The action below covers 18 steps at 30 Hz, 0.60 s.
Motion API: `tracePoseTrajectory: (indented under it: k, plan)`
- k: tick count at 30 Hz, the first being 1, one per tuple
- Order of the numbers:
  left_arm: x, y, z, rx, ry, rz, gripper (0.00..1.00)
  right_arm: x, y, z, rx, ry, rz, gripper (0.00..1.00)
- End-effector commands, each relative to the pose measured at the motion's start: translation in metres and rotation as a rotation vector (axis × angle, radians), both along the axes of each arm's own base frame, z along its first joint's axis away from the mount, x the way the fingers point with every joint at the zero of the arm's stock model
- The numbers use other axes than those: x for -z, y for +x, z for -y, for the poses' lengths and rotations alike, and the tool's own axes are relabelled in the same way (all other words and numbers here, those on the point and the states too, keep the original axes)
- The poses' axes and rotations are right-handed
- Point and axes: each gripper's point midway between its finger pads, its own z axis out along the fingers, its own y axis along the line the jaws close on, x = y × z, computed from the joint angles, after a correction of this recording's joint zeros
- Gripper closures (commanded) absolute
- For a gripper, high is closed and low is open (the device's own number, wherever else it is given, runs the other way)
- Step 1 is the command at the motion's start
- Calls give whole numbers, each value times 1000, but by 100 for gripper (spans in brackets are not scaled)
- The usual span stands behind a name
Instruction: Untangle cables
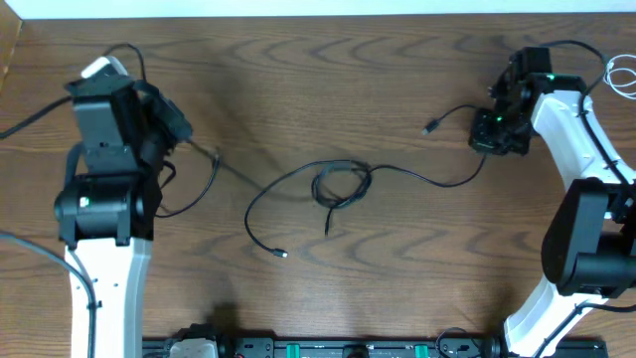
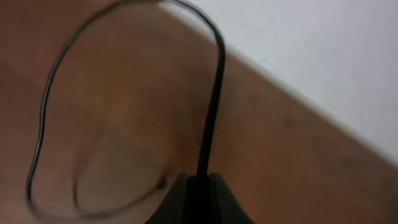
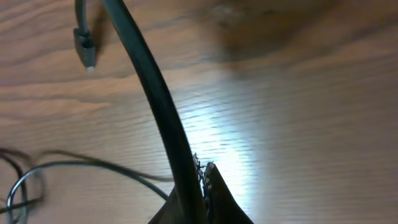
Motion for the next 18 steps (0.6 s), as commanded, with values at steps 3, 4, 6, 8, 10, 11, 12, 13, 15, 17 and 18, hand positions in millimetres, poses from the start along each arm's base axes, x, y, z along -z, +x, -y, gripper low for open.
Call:
tracePoseTrajectory:
  k: [3,4,6,8,10,11,12,13,15,17,18]
  plan:
    - [42,-12,9,88,14,-204,92,-4,8,-4,-32,20,44,99]
    - [49,-13,9,104,24,-235,92,-5,10,-3,-29,20,52,99]
    - [61,-17,10,123,37,-297,92,-5,13,0,-16,19,65,99]
    - [72,-18,9,137,48,-346,88,-5,15,5,-2,18,72,99]
    - [80,-17,9,137,44,-374,84,-6,16,9,8,18,76,99]
    - [82,-16,9,137,43,-382,83,-6,16,11,11,18,76,99]
    - [85,-15,9,137,42,-391,79,-6,16,12,13,18,77,99]
    - [88,-13,8,138,41,-398,75,-6,16,12,14,17,77,99]
    - [92,-11,8,138,40,-408,65,-5,16,14,16,8,76,99]
    - [94,-7,11,153,36,-403,53,-5,16,16,19,-6,75,99]
    - [93,-3,19,226,37,-392,51,-5,16,17,19,-8,76,99]
